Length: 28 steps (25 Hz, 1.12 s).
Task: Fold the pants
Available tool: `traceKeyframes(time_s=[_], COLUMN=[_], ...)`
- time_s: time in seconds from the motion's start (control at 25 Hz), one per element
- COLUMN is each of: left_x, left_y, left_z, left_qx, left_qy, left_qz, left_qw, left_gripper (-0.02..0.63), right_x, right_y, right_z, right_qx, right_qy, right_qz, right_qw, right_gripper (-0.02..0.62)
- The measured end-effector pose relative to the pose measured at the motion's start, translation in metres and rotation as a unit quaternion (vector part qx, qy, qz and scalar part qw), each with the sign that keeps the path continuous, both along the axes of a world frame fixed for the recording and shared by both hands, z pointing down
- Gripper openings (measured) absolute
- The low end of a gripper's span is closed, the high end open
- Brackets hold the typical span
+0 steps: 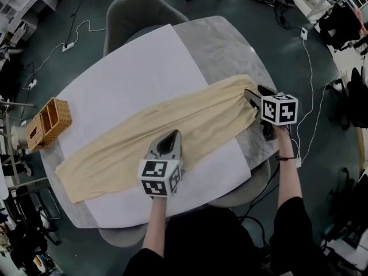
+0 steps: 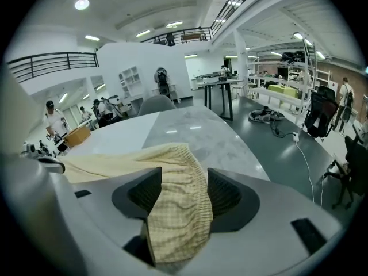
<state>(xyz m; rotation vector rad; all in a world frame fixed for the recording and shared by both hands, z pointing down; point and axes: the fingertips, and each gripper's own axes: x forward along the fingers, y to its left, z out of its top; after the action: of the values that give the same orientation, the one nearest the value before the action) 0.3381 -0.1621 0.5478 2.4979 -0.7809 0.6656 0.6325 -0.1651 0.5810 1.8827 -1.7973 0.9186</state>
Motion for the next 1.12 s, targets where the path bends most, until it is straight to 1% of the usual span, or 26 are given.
traceKeyframes(time_s=[0.16,0.36,0.48,0.72,0.84,0.92,1.0,1.12], left_x=[0.005,0.004,0.005,0.009,0.01,0.011,0.011,0.011], left_y=[-0.001,-0.001,-0.001,0.0,0.003,0.004,0.004,0.005], left_z=[0.002,0.007,0.007,0.008,0.01,0.01,0.009,0.007], left_qx=[-0.002,-0.005,-0.007,-0.008,-0.008,-0.007,-0.007,-0.005], left_qy=[-0.004,-0.007,-0.007,-0.008,-0.011,-0.013,-0.013,-0.012], left_qz=[0.002,0.002,0.001,-0.001,0.001,0.001,0.001,-0.001], left_qw=[1.0,1.0,1.0,0.9999,0.9999,0.9999,0.9999,0.9999], left_gripper=[0.008,0.008,0.008,0.008,0.008,0.008,0.008,0.008], right_x=[0.007,0.001,-0.003,-0.002,-0.002,-0.005,-0.008,-0.008], right_y=[-0.003,-0.007,-0.007,-0.008,-0.007,-0.007,-0.007,-0.006], right_z=[0.015,0.027,0.031,0.032,0.033,0.033,0.033,0.032], right_qx=[-0.033,-0.06,-0.078,-0.085,-0.087,-0.087,-0.085,-0.082], right_qy=[-0.009,-0.028,-0.028,-0.033,-0.031,-0.033,-0.045,-0.065], right_qz=[-0.016,-0.045,-0.06,-0.072,-0.075,-0.08,-0.082,-0.074], right_qw=[0.999,0.997,0.995,0.993,0.993,0.992,0.992,0.992], right_gripper=[0.232,0.235,0.233,0.23,0.216,0.196,0.141,0.132])
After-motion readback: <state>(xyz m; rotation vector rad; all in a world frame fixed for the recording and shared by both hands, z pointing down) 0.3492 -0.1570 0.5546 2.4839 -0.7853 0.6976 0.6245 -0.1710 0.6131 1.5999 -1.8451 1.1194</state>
